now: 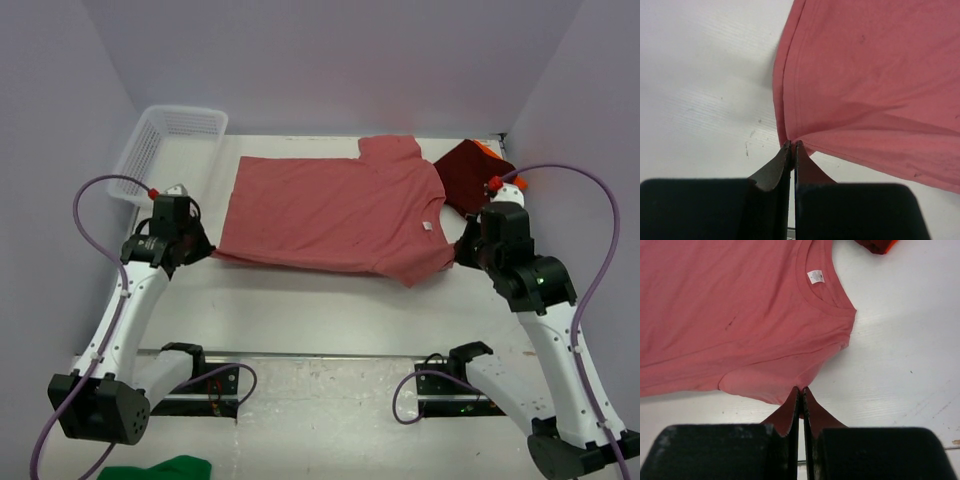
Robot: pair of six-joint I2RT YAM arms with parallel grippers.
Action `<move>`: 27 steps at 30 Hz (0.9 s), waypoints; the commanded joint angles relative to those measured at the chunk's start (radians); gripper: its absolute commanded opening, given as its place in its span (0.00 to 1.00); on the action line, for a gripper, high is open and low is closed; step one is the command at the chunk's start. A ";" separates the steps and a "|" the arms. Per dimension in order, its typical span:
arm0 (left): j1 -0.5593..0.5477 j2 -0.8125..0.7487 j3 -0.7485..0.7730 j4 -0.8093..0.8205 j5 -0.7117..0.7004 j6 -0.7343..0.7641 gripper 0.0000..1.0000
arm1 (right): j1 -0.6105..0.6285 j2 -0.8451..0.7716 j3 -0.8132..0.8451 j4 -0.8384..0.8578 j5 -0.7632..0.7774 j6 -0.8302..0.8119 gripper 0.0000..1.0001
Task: Fold and stack the t-shirts
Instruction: Flatten out the tshirt, then fold the flattened tshirt in 1/3 of the way
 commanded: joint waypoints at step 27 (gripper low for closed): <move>0.000 0.320 0.012 0.083 0.113 -0.006 0.00 | 0.040 0.313 0.082 0.098 0.121 0.013 0.00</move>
